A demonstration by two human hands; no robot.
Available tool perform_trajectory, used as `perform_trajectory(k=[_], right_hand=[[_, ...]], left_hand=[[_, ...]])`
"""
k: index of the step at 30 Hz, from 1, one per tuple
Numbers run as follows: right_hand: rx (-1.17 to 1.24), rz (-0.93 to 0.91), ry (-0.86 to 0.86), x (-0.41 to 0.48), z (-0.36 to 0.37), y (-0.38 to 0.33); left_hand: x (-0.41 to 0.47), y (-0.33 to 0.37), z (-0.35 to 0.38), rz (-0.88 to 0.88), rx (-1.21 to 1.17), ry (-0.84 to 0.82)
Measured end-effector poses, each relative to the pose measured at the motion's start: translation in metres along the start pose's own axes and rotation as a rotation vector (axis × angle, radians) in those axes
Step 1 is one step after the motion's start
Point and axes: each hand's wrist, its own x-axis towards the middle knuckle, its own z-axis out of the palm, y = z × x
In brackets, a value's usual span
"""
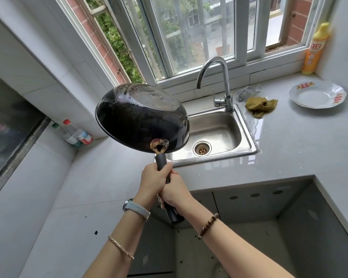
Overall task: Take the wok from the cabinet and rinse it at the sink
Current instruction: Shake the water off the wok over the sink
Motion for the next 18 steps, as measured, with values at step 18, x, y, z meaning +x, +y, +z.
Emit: perform_trajectory(k=[18], right_hand=[[0.015, -0.078, -0.046, 0.004, 0.027, -0.02]], left_hand=[[0.01, 0.005, -0.035, 0.047, 0.059, 0.07]])
